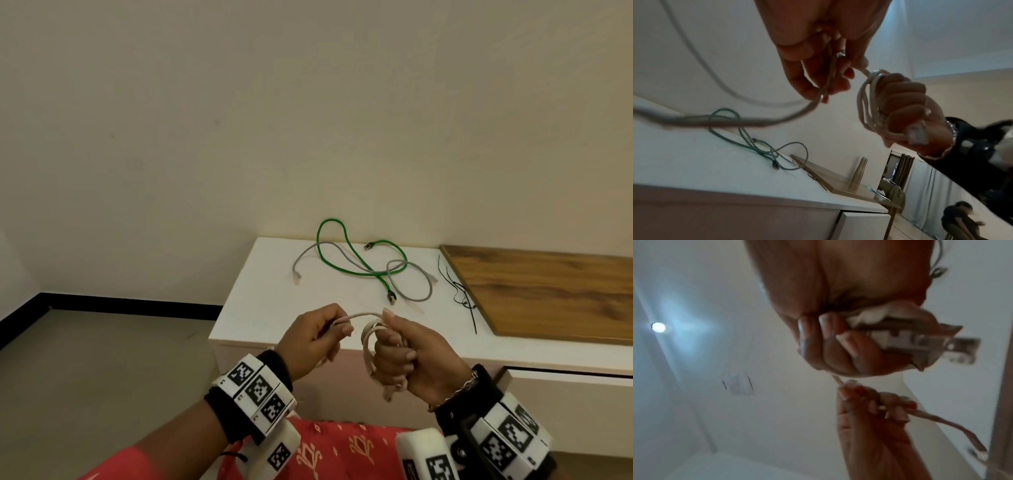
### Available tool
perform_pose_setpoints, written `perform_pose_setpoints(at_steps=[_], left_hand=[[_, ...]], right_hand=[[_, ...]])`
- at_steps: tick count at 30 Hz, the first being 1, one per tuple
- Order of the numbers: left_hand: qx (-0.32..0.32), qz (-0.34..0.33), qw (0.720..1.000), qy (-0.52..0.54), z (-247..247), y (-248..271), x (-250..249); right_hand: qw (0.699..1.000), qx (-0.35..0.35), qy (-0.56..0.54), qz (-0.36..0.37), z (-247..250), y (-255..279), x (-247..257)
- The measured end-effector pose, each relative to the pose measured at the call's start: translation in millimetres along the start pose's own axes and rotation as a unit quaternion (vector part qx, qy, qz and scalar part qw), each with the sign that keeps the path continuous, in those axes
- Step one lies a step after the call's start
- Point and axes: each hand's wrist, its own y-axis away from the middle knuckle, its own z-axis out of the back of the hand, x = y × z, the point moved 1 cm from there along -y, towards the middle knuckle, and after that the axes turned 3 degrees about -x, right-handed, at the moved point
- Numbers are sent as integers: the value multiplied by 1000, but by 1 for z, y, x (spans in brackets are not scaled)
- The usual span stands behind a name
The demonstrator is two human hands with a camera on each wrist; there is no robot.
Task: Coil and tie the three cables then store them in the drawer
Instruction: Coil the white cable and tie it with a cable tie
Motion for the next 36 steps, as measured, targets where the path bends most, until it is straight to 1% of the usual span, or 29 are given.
perform_pose_setpoints(at_steps=[2, 3, 4, 5, 6, 8, 10, 11, 12, 13, 14, 15, 16, 17, 18, 19, 20, 22, 23, 24, 25, 26, 27, 29, 30, 31, 32, 34, 36], left_hand=[[19, 17, 1000, 8, -4, 6, 10], [32, 24, 999, -4, -5, 9, 15], [44, 25, 998, -32, -6, 13, 22], [51, 22, 996, -68, -6, 16, 29], [53, 18, 993, -100, -5, 19, 33], [29, 13, 987, -160, 1, 19, 39], [26, 2, 968, -249, 8, 16, 40], [35, -11, 952, -304, 11, 16, 39], [41, -34, 927, -371, 10, 16, 40], [66, -77, 888, -448, 7, 16, 39], [99, -88, 868, -478, 3, 19, 35], [130, -114, 843, -509, -2, 22, 33], [144, -153, 813, -543, -7, 22, 35], [156, -190, 795, -554, -12, 23, 35], [174, -217, 785, -554, -15, 21, 33], [194, -235, 771, -559, -17, 21, 26], [191, -263, 756, -568, -19, 21, 21], [156, -322, 719, -597, -23, 22, 14], [143, -321, 723, -595, -24, 22, 9], [115, -332, 727, -590, -24, 20, 6], [83, -344, 727, -588, -23, 18, 2], [46, -359, 728, -582, -21, 16, -2], [17, -362, 733, -575, -19, 15, -6], [-34, -397, 727, -559, -17, 12, -8], [-51, -400, 729, -553, -17, 12, -9], [-68, -393, 733, -552, -16, 11, -11], [-86, -380, 737, -553, -15, 11, -11], [-112, -331, 754, -556, -11, 10, -13], [-126, -301, 773, -545, -5, 7, -11]], right_hand=[[994, 38, -101, 9, 9, -2, 2], [987, 69, -147, 12, 14, -3, 5], [977, 106, -183, 14, 17, -3, 10], [969, 128, -208, 24, 21, -3, 14], [967, 130, -216, 44, 26, -2, 18], [967, 121, -213, 72, 33, 1, 25], [963, 130, -222, 83, 39, 3, 28], [960, 131, -230, 89, 42, 1, 27], [959, 126, -236, 99, 45, -1, 26], [957, 119, -241, 111, 48, -4, 24], [955, 108, -244, 126, 49, -7, 22], [951, 108, -256, 139, 48, -12, 20], [945, 104, -268, 154, 44, -16, 18], [942, 84, -278, 167, 39, -20, 15], [945, 24, -271, 182, 34, -21, 13], [947, -53, -250, 197, 28, -22, 11], [947, -121, -214, 209, 21, -23, 9], [950, -183, -122, 222, 9, -25, 4], [952, -205, -59, 222, 6, -27, 0], [949, -227, 17, 219, 4, -27, -4], [940, -241, 104, 218, 2, -27, -8], [923, -247, 195, 223, 1, -27, -12], [899, -240, 283, 233, 0, -27, -17], [836, -208, 443, 249, -2, -28, -24], [807, -193, 498, 253, -3, -30, -27], [787, -184, 532, 252, -3, -31, -27], [776, -177, 552, 248, -2, -32, -27], [756, -158, 591, 235, 0, -33, -23], [730, -136, 638, 203, 0, -32, -22]])
